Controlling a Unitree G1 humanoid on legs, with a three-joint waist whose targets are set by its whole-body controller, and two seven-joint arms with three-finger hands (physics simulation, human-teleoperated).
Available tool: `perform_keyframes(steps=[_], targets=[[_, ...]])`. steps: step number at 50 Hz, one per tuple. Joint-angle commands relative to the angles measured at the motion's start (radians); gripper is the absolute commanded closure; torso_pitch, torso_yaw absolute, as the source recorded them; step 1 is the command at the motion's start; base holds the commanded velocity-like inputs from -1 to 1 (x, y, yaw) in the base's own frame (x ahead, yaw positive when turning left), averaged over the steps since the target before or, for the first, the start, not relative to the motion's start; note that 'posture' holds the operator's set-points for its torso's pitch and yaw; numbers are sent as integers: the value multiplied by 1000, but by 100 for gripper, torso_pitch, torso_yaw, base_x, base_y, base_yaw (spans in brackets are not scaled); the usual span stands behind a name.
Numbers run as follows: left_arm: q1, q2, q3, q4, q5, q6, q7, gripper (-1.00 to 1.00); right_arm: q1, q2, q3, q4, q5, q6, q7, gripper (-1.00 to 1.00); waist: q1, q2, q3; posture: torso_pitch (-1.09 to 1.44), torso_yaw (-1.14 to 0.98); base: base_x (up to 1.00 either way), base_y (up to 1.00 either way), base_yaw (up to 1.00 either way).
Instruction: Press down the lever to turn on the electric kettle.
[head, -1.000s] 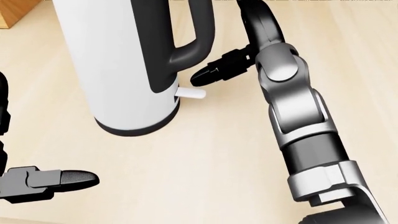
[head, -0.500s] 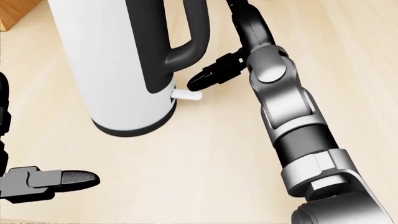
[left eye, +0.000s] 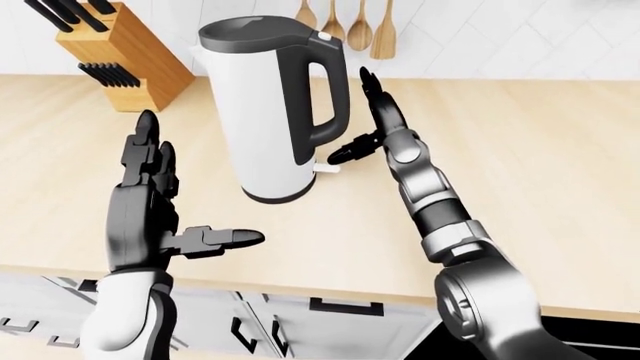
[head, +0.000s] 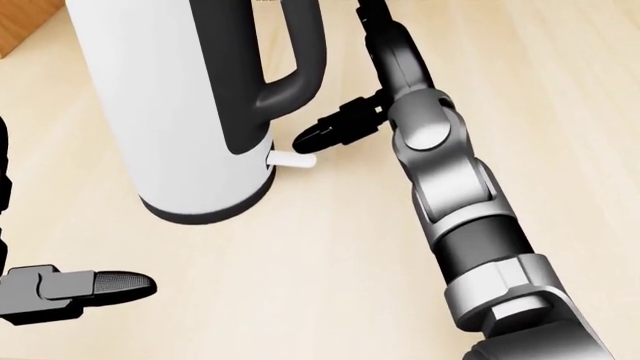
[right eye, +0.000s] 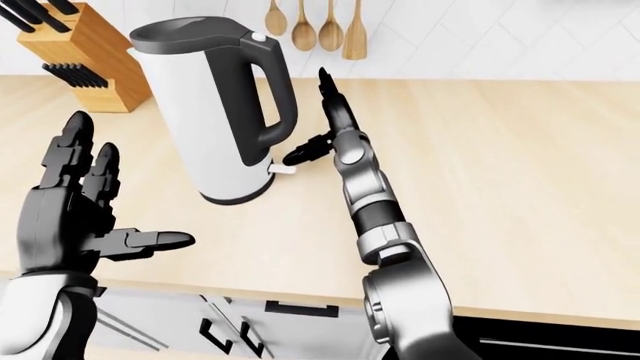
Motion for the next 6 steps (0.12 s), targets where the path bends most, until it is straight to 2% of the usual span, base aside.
perform_keyframes(steps=[1, 6], targets=[[-8, 3, 0, -27, 2, -38, 4, -100, -24, 2, 14, -16, -15, -5, 15, -100, 4, 2, -16, 0, 0, 0, 0, 0], [-9, 4, 4, -27, 0, -37, 2, -100, -15, 11, 16, -43, -10, 8, 21, -100, 4, 1, -16, 0, 0, 0, 0, 0]])
